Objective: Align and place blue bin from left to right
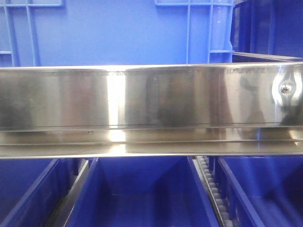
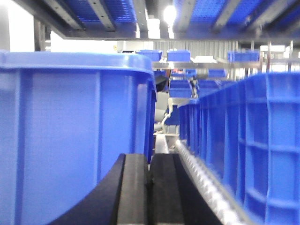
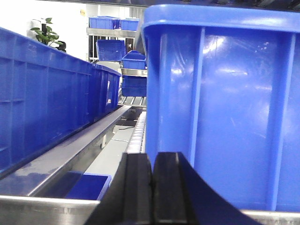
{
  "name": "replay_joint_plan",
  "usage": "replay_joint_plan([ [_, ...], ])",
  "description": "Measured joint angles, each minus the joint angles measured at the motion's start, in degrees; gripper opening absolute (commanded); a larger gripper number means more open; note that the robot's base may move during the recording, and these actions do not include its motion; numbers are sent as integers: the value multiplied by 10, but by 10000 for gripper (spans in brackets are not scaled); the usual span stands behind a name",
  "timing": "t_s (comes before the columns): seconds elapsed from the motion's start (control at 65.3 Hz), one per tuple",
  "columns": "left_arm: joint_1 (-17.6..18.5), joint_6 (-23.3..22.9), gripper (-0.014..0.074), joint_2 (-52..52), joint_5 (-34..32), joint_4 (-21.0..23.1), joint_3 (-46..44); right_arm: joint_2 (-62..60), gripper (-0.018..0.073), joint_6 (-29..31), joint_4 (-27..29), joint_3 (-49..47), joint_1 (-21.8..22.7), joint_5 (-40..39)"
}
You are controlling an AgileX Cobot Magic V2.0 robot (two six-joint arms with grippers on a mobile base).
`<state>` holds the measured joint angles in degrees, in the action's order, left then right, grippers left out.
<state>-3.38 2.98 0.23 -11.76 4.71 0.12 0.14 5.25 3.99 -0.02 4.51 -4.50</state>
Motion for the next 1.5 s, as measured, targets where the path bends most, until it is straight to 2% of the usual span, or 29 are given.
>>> replay_joint_plan([
  [0.077, 0, 0, -110, 0, -3, 29, 0, 0, -162, 0, 0, 0, 0, -1],
  [0.199, 0, 0, -110, -1, 19, 45, -25, 0, -162, 0, 0, -7, 0, 21],
  [0.352, 0, 0, -110, -2, 92, 32, -113, 0, -162, 0, 0, -80, 0, 86],
  [0.413, 0, 0, -102, -1, 126, 28, -168, -1, -162, 0, 0, -131, 0, 138],
  [0.505, 0, 0, -28, 16, 193, 16, -252, 8, -162, 0, 0, -211, 0, 210],
  [0.643, 0, 0, 221, 81, 314, -10, -400, 74, -149, 0, 7, -360, 0, 306],
  [0.719, 0, 0, 346, 119, 345, -16, -458, 116, -125, 0, 20, -421, 0, 342],
  [0.765, 0, 0, 402, 143, 357, -19, -485, 146, -76, 0, 31, -450, 0, 356],
  [0.827, 0, 0, 444, 175, 365, -23, -523, 187, 57, 0, 45, -491, 0, 368],
  [0.918, 0, 0, 463, 217, 367, -26, -561, 239, 337, 0, 52, -536, 0, 372],
  [1.01, 0, 0, 468, 258, 372, -28, -586, 282, 580, 0, 54, -567, 0, 371],
  [1.041, 5, 0, 468, 269, 373, -28, -591, 295, 571, 0, 54, -571, -1, 367],
  [1.117, 29, 0, 468, 293, 374, -29, -600, 317, 568, 0, 54, -581, -10, 361],
  [1.27, 132, 0, 468, 337, 378, -42, -621, 357, 568, 0, 57, -608, -46, 360],
  [1.362, 198, 0, 472, 372, 389, -57, -642, 387, 568, 3, 58, -646, -87, 360],
  [1.5, 281, 0, 609, 454, 406, -66, -687, 451, 568, 23, 59, -717, -167, 369],
])
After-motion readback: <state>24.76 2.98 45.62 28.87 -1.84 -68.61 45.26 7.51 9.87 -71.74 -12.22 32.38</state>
